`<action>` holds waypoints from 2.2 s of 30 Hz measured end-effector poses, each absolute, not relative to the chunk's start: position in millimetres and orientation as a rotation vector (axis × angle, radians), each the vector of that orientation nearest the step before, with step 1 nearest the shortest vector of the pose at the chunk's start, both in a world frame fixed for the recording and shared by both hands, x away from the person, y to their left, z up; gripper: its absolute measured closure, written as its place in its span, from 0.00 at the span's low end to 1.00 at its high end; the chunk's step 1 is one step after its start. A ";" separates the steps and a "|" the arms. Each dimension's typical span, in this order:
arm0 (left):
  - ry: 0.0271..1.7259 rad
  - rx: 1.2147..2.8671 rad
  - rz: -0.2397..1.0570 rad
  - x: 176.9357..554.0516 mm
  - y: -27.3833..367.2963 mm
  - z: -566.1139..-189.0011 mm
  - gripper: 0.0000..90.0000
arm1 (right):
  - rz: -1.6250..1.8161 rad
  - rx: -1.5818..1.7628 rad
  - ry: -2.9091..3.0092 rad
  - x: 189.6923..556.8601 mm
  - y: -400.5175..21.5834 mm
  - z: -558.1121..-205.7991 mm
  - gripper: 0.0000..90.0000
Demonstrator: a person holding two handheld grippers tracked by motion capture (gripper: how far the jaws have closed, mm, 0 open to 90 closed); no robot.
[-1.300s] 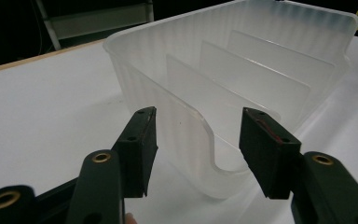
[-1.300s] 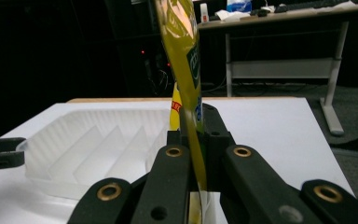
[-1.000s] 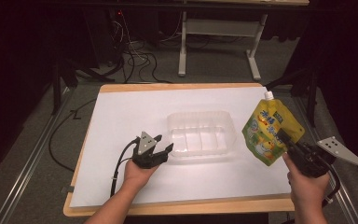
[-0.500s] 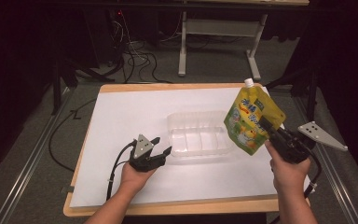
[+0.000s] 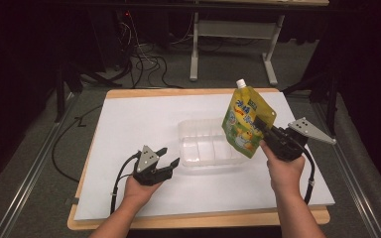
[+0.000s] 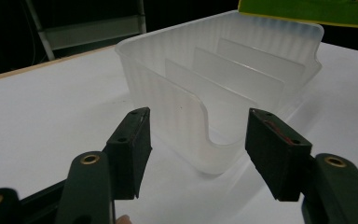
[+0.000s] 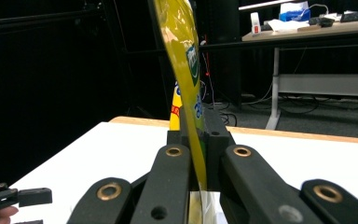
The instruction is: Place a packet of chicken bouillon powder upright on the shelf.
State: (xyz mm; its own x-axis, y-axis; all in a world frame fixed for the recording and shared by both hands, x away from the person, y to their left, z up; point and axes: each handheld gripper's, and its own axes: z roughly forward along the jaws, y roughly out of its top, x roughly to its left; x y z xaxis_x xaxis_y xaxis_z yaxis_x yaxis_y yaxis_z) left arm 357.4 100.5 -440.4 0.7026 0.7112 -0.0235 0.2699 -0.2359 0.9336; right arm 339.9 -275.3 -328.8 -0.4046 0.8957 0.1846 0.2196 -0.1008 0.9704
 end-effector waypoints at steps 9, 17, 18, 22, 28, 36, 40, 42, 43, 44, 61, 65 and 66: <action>0.775 1.814 0.493 359.6 101.0 -441.2 0.44 | 1.517 1.275 1.599 359.0 -259.2 -339.0 1.00; 0.768 1.811 0.499 357.7 102.3 -438.9 0.44 | 1.487 1.330 1.593 372.9 -244.5 -347.3 1.00; 0.766 1.811 0.500 357.5 102.4 -438.8 0.44 | 1.483 1.334 1.591 373.7 -243.0 -348.0 1.00; 0.767 1.808 0.501 358.7 102.6 -439.1 0.44 | 1.474 1.334 1.584 376.7 -235.9 -350.2 1.00; 0.766 1.817 0.498 360.0 101.9 -440.3 0.44 | 1.476 1.356 1.553 380.9 -231.5 -353.6 1.00; 0.764 1.806 0.495 358.2 102.2 -438.4 0.44 | 1.469 1.362 1.525 380.8 -222.8 -358.2 1.00; 0.769 1.798 0.488 357.9 103.2 -437.6 0.44 | 1.469 1.365 1.506 379.5 -220.3 -361.2 1.00; 0.773 1.798 0.486 358.0 103.8 -437.6 0.44 | 1.481 1.370 1.498 379.6 -220.5 -362.0 1.00; 0.776 1.795 0.484 358.0 104.0 -437.8 0.44 | 1.480 1.372 1.494 379.3 -220.7 -362.1 1.00; 0.775 1.796 0.485 357.9 104.0 -437.8 0.44 | 1.480 1.371 1.488 378.8 -220.9 -362.2 1.00; 0.768 1.804 0.492 356.8 102.0 -438.4 0.45 | 1.477 1.385 1.458 378.3 -221.8 -372.3 1.00; 0.771 1.799 0.490 356.7 102.3 -438.3 0.45 | 1.460 1.379 1.471 378.9 -218.5 -374.3 1.00; 0.770 1.798 0.490 356.5 102.3 -438.3 0.45 | 1.459 1.379 1.474 379.3 -218.3 -375.1 1.00</action>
